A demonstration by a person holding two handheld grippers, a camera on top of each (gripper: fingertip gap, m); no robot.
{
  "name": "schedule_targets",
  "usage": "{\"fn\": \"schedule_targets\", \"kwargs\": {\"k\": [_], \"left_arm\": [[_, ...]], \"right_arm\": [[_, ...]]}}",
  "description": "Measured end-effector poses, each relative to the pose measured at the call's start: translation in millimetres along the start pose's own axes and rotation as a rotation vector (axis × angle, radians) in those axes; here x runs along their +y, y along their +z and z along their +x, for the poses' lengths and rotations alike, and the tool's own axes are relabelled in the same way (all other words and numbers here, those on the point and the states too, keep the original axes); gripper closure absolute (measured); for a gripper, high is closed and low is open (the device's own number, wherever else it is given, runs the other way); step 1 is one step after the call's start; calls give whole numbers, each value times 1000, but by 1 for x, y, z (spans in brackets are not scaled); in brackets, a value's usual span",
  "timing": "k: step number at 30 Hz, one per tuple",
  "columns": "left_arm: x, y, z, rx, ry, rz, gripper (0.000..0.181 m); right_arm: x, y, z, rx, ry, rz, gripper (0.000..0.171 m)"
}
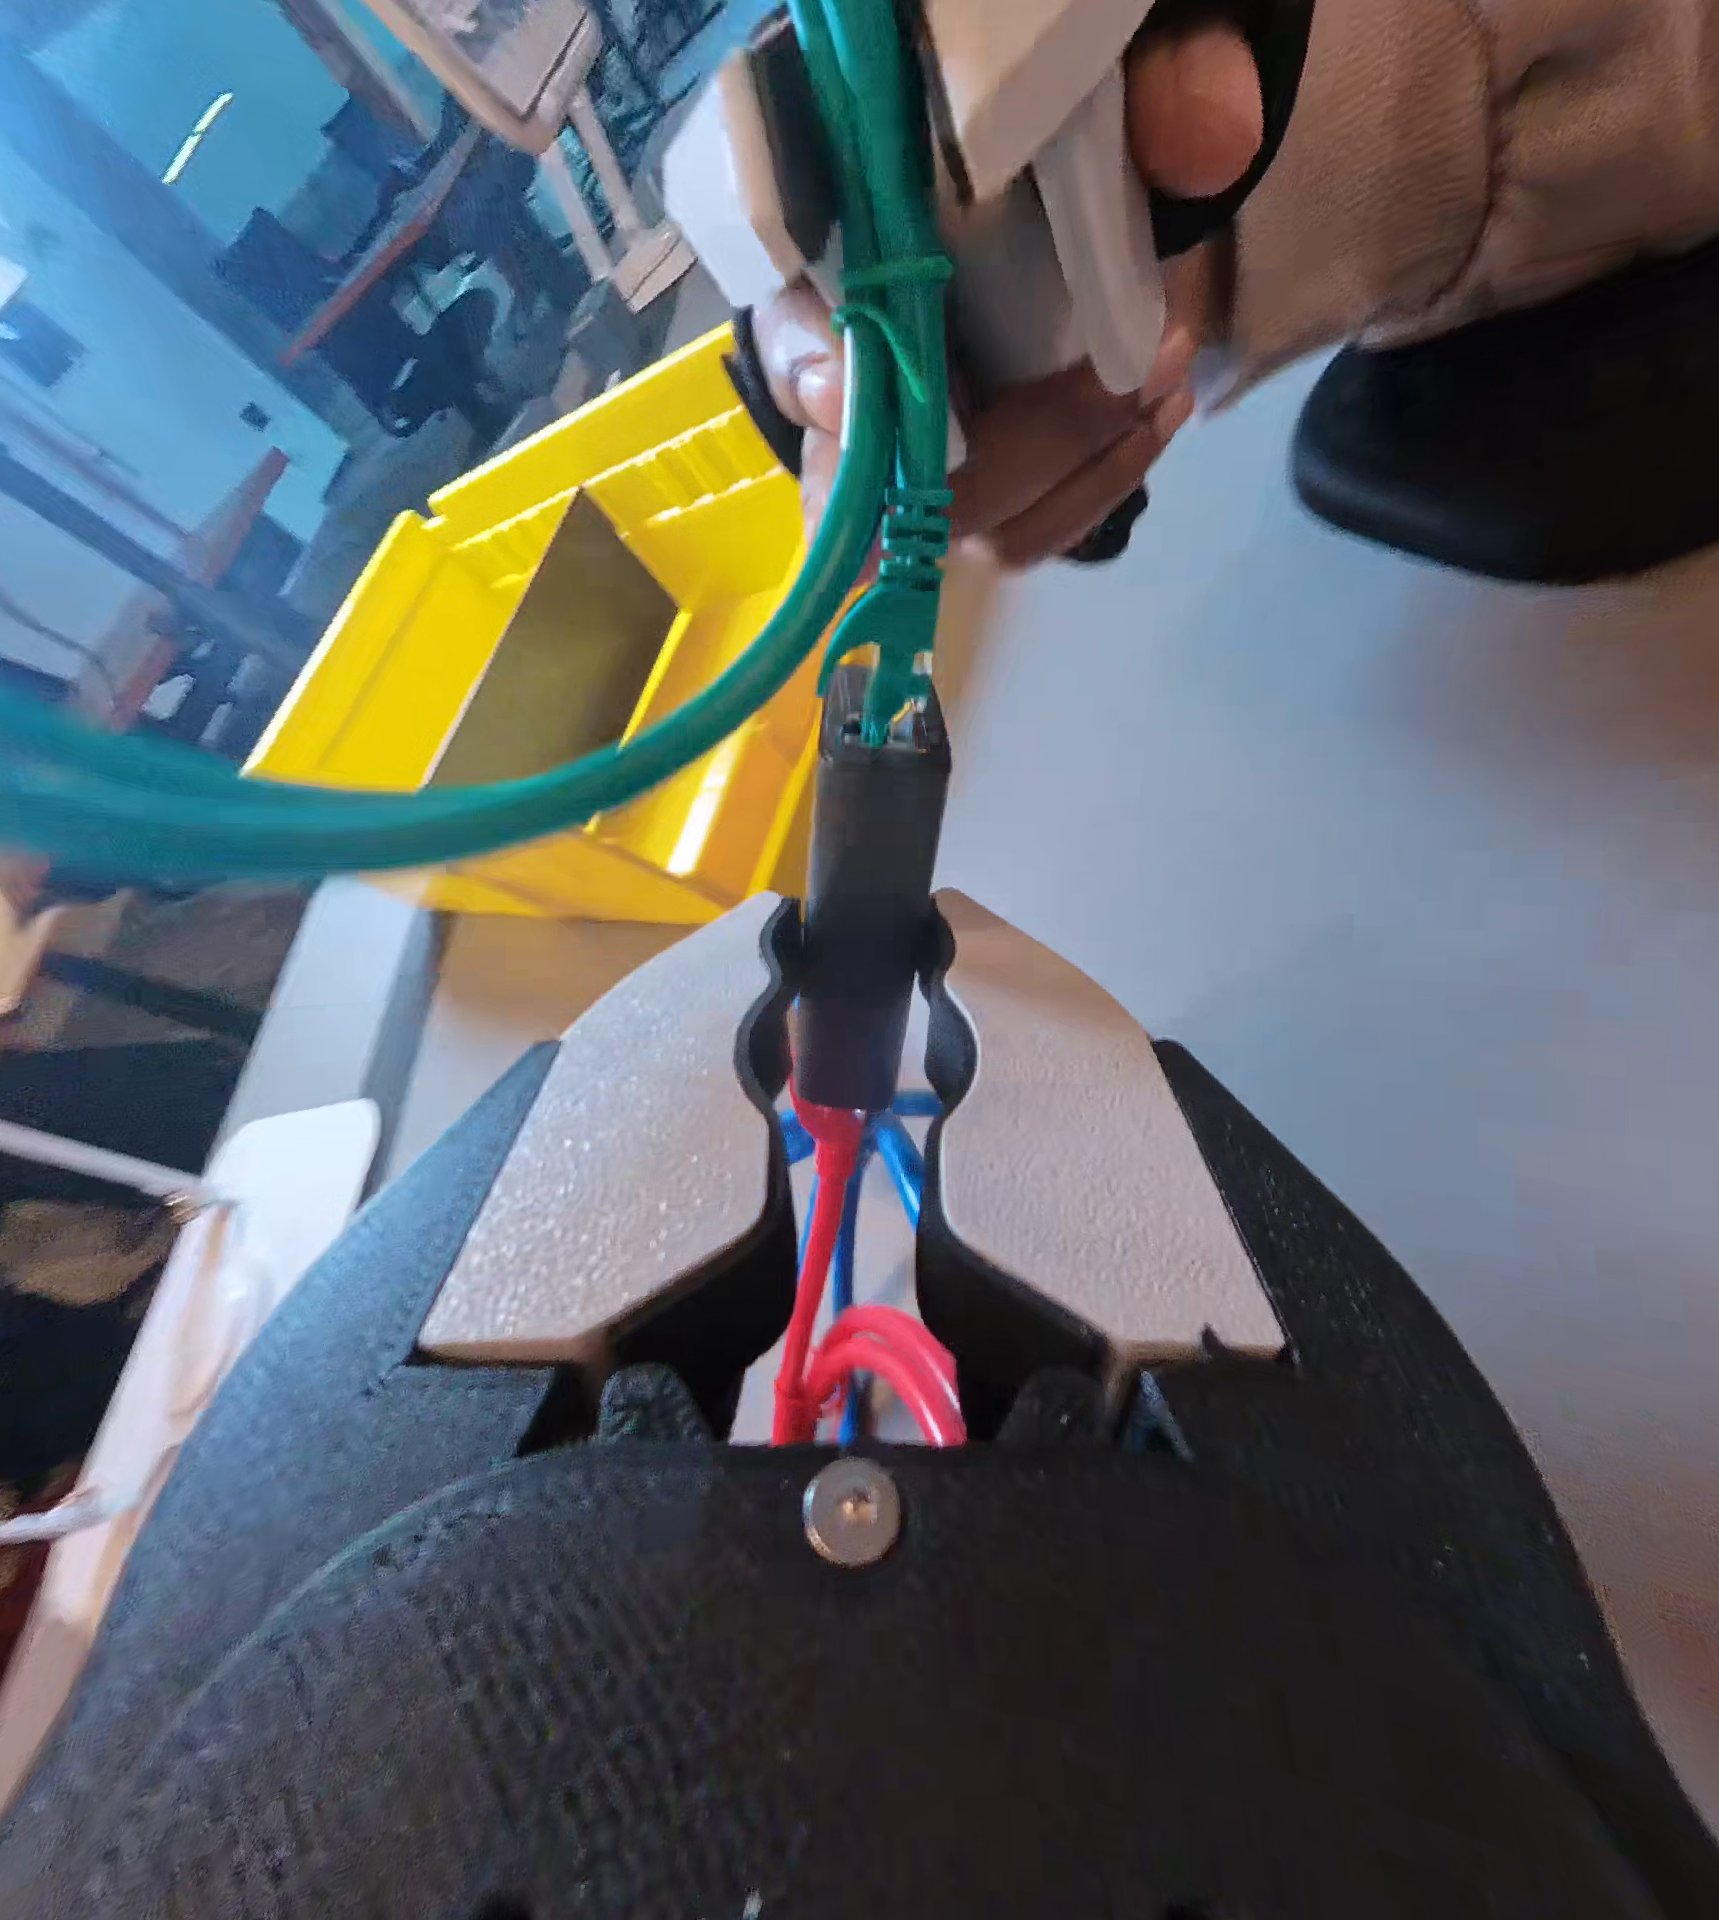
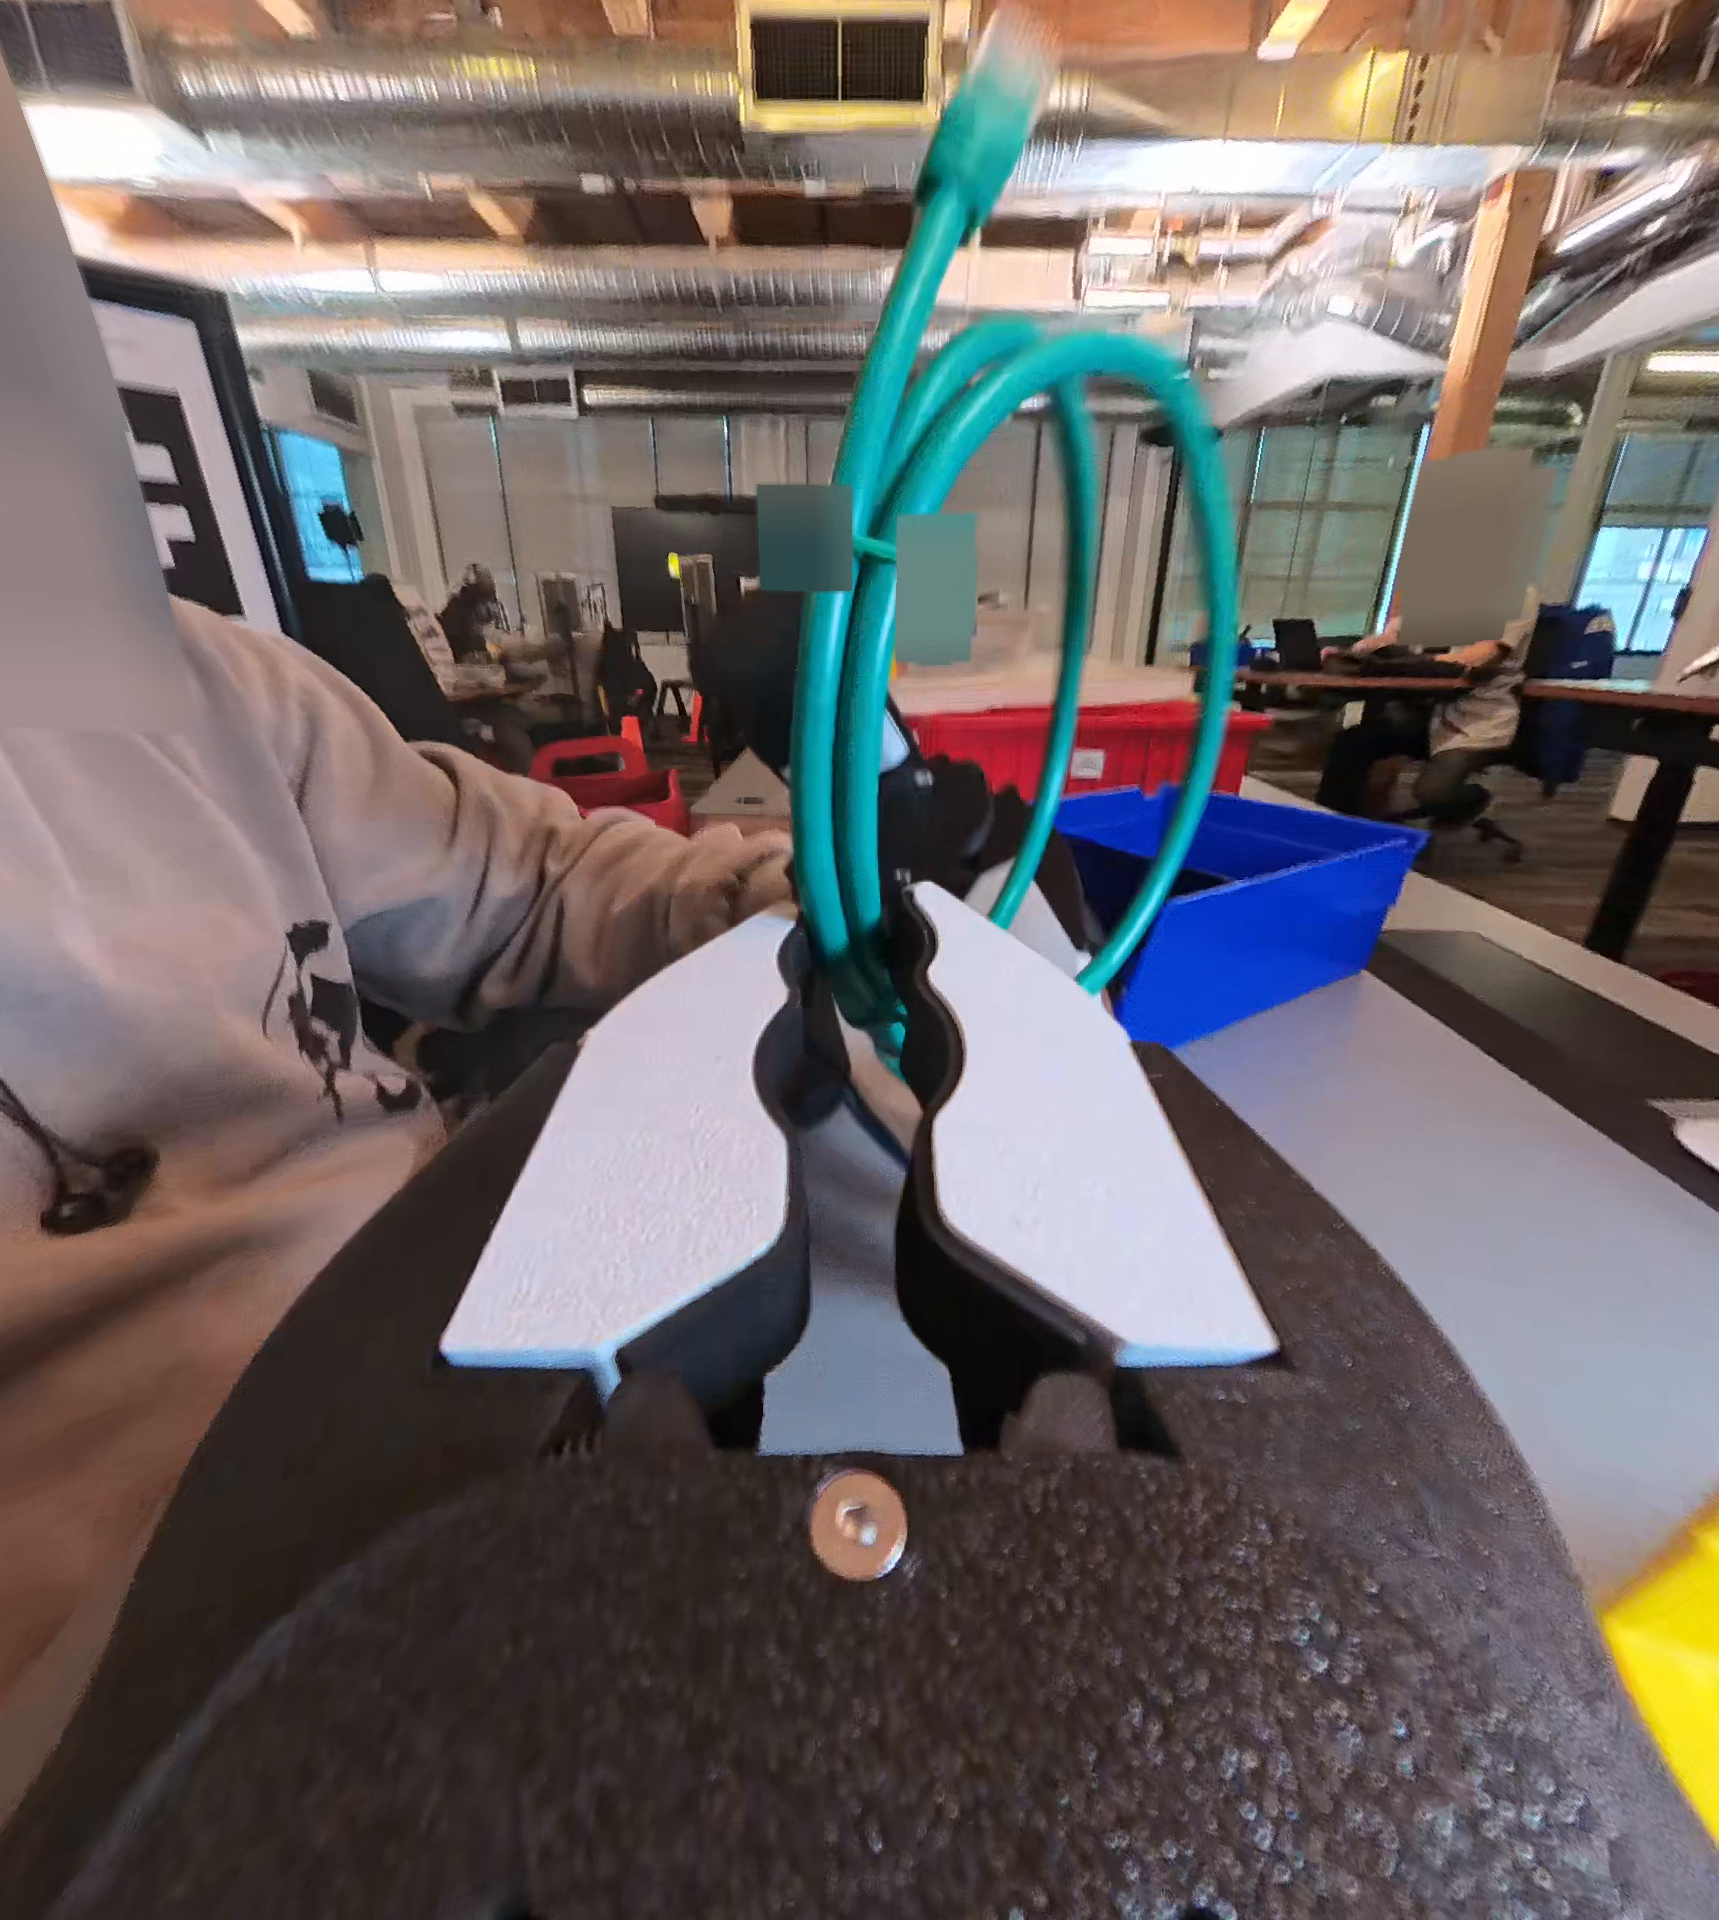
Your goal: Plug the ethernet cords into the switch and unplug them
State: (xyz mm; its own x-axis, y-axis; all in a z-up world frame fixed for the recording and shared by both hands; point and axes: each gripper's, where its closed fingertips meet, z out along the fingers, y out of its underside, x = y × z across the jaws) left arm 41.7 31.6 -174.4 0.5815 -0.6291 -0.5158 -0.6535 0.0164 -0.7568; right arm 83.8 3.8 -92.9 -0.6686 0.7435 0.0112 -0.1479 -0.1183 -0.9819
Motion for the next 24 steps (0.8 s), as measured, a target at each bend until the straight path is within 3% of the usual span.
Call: {"fn": "schedule_targets", "kwargs": {"k": [2,6,9,12,15,19,24], "left_arm": [[5,-4,-6,-54,40,-62,160],[19,-7,-14,-135,95,-225,160],[31,-17,-18,-150,24,-349,160],[39,-24,-20,-113,-114,-389,160],[47,-24,-22,-86,-203,-422,160],[52,-21,-22,-51,-261,-459,160],[55,-16,-15,-31,-240,-530,160]], "right_arm": [[12,-15,9,48,-59,-125,157],[45,-49,45,314,-217,-464,153],[37,-86,82,666,-219,-605,156],[-22,-86,67,664,-153,-331,149],[-60,-64,27,563,-326,-292,149],[-30,-14,-10,352,-441,-508,142],[28,11,30,411,-623,-857,123]]}}
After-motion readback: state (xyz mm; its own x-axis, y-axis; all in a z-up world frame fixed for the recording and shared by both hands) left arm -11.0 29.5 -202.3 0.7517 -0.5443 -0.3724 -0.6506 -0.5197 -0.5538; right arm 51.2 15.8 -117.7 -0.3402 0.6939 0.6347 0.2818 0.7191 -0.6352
